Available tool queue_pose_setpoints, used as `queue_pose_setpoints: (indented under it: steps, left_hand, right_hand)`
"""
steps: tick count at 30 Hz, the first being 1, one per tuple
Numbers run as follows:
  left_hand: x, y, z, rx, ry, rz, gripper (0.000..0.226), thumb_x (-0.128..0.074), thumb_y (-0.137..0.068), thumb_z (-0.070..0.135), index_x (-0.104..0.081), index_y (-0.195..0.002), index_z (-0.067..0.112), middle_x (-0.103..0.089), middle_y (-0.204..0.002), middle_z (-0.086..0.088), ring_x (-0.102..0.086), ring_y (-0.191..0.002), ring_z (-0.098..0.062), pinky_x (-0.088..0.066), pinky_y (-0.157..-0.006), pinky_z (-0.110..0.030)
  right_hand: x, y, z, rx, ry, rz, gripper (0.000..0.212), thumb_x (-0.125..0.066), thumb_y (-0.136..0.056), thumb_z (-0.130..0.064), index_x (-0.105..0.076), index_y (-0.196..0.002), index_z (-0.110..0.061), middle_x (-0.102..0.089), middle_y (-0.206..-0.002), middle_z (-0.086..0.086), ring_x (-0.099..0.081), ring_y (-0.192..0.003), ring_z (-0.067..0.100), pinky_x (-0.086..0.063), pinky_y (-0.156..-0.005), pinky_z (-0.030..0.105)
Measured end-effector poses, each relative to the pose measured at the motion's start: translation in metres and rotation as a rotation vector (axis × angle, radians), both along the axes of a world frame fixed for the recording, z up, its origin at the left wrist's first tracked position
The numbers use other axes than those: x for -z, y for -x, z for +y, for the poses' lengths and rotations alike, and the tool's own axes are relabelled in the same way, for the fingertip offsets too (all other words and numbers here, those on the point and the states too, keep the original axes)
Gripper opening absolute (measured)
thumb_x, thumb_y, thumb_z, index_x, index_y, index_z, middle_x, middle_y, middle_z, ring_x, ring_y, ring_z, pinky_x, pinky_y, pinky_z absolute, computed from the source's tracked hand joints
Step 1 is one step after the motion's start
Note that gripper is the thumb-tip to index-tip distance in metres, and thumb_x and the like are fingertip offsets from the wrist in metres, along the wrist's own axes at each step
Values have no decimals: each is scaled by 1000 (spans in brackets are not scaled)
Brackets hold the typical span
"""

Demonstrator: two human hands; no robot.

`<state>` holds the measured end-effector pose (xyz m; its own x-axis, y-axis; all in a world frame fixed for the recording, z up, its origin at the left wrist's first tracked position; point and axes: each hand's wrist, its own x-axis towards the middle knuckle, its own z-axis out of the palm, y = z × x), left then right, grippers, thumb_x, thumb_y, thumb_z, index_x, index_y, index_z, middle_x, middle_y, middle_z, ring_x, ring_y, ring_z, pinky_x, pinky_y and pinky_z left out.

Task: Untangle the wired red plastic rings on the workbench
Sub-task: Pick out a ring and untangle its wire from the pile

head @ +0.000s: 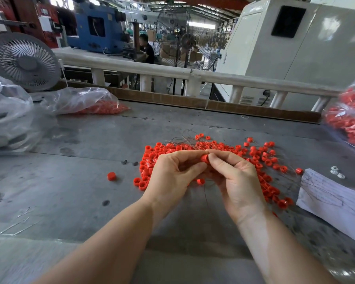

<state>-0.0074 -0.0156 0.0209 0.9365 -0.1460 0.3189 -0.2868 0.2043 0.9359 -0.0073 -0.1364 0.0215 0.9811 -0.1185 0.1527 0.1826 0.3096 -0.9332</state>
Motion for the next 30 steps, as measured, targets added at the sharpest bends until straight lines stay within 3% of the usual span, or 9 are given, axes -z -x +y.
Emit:
queue_pose_setpoints:
  steps: [4, 10, 13, 19, 24, 30]
  left_hand:
    - [-1, 0, 0, -12, 44, 26, 20, -66, -79, -6, -71, -89, 10, -74, -79, -7, -72, -74, -18, -56, -67, -21]
    - [0, 0, 0, -66, 11, 24, 14, -72, -74, 1, -72, -82, 13, -73, -74, -7, -70, -70, -16, -57, -66, -22]
    - [0, -1, 1, -90, -14, 12, 16, -73, -74, 4, -72, -79, 19, -74, -74, -5, -70, -70, -16, -57, -67, -23]
    - [1, -1, 1, -127, -64, -2, 16, -74, -75, 6, -72, -79, 21, -74, -76, -3, -69, -73, -15, -58, -71, -27]
    - [0, 0, 1, -82, -14, 52, 12, -71, -77, 9, -73, -82, 18, -74, -78, -6, -70, -74, -15, -57, -69, -24]
    - [0, -1, 3, 11, 168, 220, 17, -70, -65, 24, -76, -74, 11, -72, -73, -12, -67, -66, -18, -57, -64, -25]
  right_hand:
    - [-1, 1, 0, -54, -45, 27, 17, -63, -64, -14, -67, -78, -5, -68, -67, 9, -65, -60, 20, -54, -52, 28]
    - [-1, 1, 0, -45, 1, 23, 5, -63, -73, -12, -68, -73, -12, -67, -66, 4, -62, -56, 15, -47, -54, 28]
    - [-2, 2, 0, -38, -13, 31, 19, -57, -84, -3, -68, -71, -13, -68, -63, 1, -61, -53, 10, -46, -46, 19]
    - [-3, 4, 1, 11, 5, -30, 20, -59, -84, -1, -66, -71, -14, -66, -62, -2, -60, -54, 7, -44, -47, 16]
    - [-1, 3, 1, 173, 306, -239, 14, -64, -83, -4, -68, -75, -15, -69, -68, -3, -60, -61, 3, -47, -59, 15]
    - [1, 5, 1, 268, 727, -455, 13, -60, -84, -11, -68, -89, -19, -68, -86, -6, -63, -83, 5, -47, -74, 15]
